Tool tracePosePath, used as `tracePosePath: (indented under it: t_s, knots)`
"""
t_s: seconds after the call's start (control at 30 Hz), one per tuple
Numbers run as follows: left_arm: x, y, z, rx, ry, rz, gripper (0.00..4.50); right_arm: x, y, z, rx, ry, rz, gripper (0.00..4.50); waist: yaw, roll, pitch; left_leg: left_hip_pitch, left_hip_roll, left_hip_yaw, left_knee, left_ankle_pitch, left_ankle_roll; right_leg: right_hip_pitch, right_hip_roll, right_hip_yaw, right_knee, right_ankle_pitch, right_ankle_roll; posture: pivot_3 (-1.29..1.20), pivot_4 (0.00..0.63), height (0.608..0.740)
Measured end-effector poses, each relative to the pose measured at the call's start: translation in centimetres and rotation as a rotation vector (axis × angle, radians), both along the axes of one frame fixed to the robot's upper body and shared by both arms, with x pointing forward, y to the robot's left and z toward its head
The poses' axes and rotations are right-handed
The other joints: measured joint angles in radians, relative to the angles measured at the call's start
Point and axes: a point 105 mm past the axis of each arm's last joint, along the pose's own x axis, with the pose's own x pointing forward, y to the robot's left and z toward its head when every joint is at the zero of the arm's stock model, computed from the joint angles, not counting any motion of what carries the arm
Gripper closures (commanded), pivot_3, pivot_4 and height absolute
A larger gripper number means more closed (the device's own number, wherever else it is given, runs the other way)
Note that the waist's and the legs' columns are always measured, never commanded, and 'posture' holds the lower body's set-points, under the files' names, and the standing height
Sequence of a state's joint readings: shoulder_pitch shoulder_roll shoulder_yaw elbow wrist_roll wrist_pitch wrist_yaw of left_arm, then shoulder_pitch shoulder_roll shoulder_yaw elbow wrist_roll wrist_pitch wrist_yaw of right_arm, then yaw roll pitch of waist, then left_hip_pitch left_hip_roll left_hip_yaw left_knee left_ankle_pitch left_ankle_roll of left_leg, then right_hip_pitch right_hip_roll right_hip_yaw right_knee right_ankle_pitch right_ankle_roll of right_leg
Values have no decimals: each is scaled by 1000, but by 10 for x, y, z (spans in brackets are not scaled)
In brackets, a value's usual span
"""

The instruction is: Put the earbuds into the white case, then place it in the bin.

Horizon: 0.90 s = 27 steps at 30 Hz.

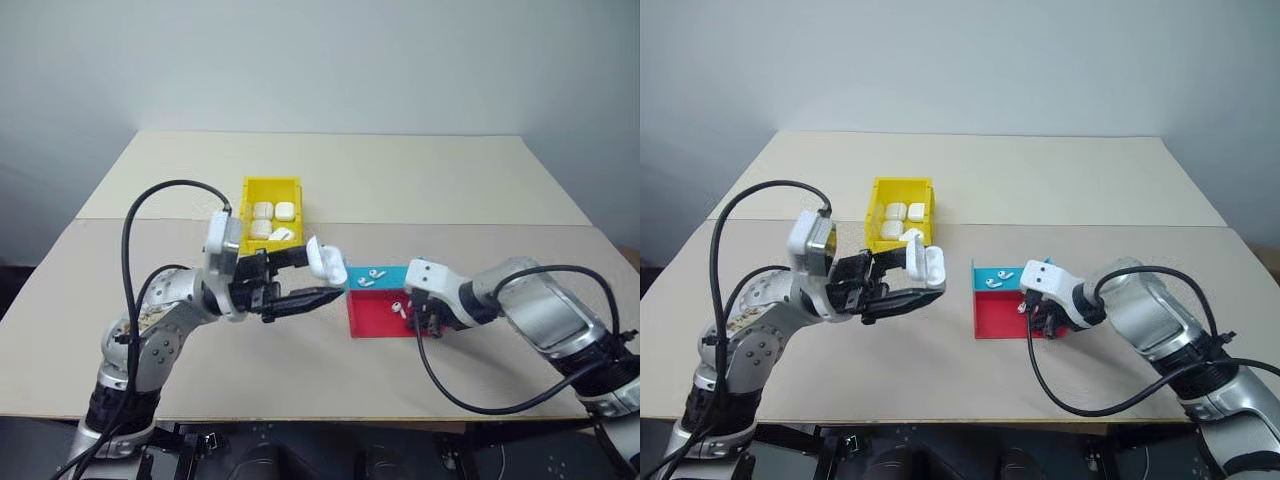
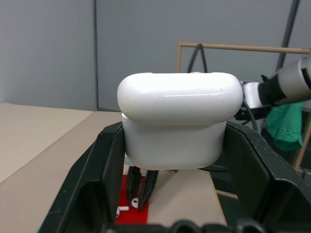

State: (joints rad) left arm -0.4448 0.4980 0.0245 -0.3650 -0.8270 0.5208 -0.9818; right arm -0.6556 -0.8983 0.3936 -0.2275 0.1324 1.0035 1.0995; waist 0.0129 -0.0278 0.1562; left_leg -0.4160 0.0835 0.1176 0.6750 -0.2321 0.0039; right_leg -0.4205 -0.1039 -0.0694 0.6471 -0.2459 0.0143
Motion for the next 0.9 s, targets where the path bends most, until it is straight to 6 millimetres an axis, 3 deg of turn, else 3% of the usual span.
tracePosePath:
  t_s: [0.17, 0.37, 0.57, 0.77, 0.9]
  knots:
    - [6, -8, 8, -45, 17, 28, 1724, -1, -6, 34, 137, -68, -91, 3903, -1, 0, 0, 0, 0, 0, 0, 0, 0, 0, 0, 0, 0, 0, 0, 0, 150, 740]
    - [0, -16, 5, -59, 5, -78, 1724, -6, 4, 43, 329, -90, -131, 3903, -3, 0, 0, 0, 0, 0, 0, 0, 0, 0, 0, 0, 0, 0, 0, 0, 150, 740]
    - [-4, -22, -5, -31, -27, -183, 1724, -6, 14, 69, 545, -155, -148, 3903, -1, 0, 0, 0, 0, 0, 0, 0, 0, 0, 0, 0, 0, 0, 0, 0, 150, 740]
    - [-8, -30, -8, -38, -39, -224, 1724, -22, 27, 120, 963, -342, -71, 3903, 0, 0, 0, 0, 0, -1, 0, 0, 0, 0, 1, 0, 0, 0, 0, 0, 150, 740]
    - [-6, -34, -10, -32, -34, -238, 1724, -50, 37, 158, 1231, -514, 62, 3903, -1, 1, -1, 0, 0, -1, -1, 0, 0, 0, 1, 0, 0, 0, 0, 0, 150, 740]
